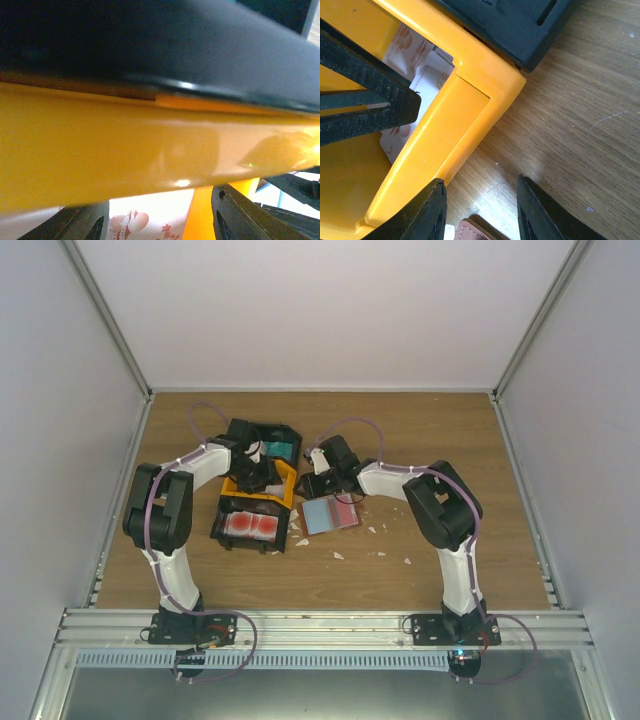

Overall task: Put the credit cards into the card holder
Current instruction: Pick up the credit card from the storage box.

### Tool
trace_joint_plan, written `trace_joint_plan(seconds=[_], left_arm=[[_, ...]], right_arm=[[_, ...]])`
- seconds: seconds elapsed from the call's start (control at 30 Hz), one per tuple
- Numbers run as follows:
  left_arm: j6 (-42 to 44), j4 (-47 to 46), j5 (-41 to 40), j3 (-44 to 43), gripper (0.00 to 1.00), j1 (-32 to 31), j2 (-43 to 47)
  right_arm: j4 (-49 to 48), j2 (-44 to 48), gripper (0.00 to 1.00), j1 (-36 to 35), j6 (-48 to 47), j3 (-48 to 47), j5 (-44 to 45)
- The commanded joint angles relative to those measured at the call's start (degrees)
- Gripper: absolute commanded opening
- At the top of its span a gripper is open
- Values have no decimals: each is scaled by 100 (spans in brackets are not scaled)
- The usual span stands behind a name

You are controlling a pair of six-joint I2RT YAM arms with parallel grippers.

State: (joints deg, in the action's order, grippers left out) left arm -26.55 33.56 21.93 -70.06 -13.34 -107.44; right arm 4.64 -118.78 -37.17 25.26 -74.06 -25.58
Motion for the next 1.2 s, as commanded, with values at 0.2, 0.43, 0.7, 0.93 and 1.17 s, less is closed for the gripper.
trace_joint_plan(seconds=[0.2, 0.43, 0.7, 0.93, 1.17], left_arm=[[62, -337, 913, -2, 56, -150, 97], [124, -304, 795, 43, 54, -261, 313], [104, -157, 751, -18, 49, -379, 609], [117, -26, 686, -34, 47, -397, 641], [170, 32, 246, -75, 42, -397, 616]], right_arm=[[20, -360, 39, -67, -185, -332, -299], [45, -365, 38, -84, -227, -337, -340], [53, -392, 36, -86, -180, -337, -310], [64, -396, 36, -70, -157, -335, -292], [67, -361, 35, -66, -97, -308, -196]])
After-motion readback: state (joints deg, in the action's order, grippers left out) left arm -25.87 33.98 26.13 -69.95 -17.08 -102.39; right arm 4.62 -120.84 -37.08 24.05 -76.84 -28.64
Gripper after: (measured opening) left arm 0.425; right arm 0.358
